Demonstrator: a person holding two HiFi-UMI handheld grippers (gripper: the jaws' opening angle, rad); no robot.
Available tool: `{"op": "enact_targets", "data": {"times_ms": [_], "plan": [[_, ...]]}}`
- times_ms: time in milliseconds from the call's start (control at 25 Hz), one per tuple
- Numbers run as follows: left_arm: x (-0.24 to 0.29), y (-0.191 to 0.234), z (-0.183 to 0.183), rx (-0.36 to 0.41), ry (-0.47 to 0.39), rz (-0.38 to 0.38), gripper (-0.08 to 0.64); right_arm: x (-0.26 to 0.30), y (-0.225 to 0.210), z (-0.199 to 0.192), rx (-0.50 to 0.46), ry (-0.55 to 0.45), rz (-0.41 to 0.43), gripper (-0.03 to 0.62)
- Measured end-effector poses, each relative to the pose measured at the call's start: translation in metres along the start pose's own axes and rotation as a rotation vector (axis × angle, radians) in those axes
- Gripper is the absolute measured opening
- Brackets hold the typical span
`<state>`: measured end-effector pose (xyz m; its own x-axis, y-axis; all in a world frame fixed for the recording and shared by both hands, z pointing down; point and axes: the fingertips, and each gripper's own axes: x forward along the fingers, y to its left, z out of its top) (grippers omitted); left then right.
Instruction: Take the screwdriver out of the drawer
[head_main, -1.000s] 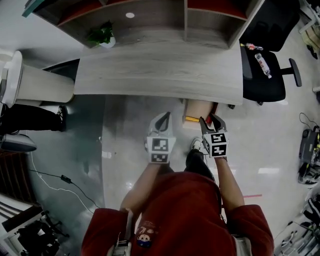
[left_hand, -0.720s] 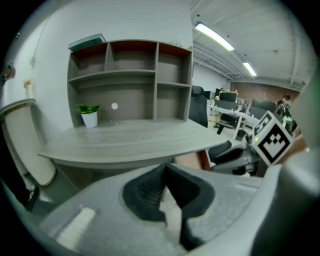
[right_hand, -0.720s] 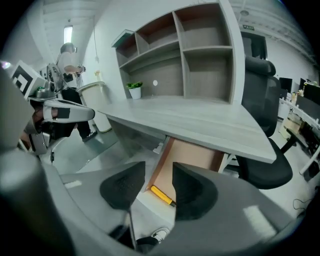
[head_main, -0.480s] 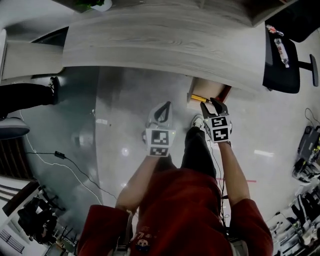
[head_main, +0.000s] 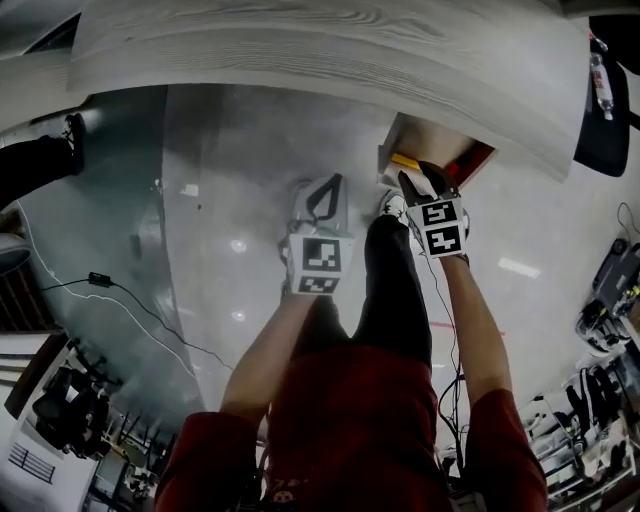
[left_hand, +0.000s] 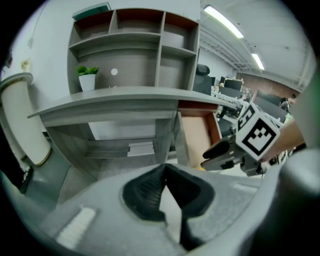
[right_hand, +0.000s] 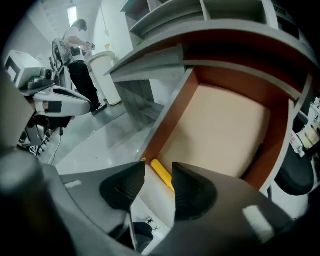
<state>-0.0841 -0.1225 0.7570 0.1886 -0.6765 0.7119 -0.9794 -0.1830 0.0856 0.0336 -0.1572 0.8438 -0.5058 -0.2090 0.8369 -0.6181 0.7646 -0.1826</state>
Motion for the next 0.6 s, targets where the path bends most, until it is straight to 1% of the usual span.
{"op": "enact_targets", "data": {"times_ms": [120, 200, 280, 440, 600], "plan": [[0.011, -0.002, -0.021, -0.015, 0.013, -0.006, -0.003, 0.02, -0.005, -0.019, -0.031, 0.041, 0.002, 0.16], [0.015, -0.001, -0.031, -0.021, 0.012, -0.004, -0.003, 0.032, -0.006, -0.023, -0.06, 0.056, 0.004, 0.16], [0.017, 0.0, -0.038, -0.03, 0.013, 0.0, -0.003, 0.04, -0.006, -0.022, -0.096, 0.063, 0.007, 0.16], [0.019, -0.001, -0.053, -0.057, 0.024, 0.0, -0.003, 0.051, -0.007, -0.021, -0.199, 0.083, -0.003, 0.16], [0.021, -0.003, -0.064, -0.062, 0.032, -0.007, -0.003, 0.063, -0.008, -0.023, -0.24, 0.112, 0.001, 0.158]]}}
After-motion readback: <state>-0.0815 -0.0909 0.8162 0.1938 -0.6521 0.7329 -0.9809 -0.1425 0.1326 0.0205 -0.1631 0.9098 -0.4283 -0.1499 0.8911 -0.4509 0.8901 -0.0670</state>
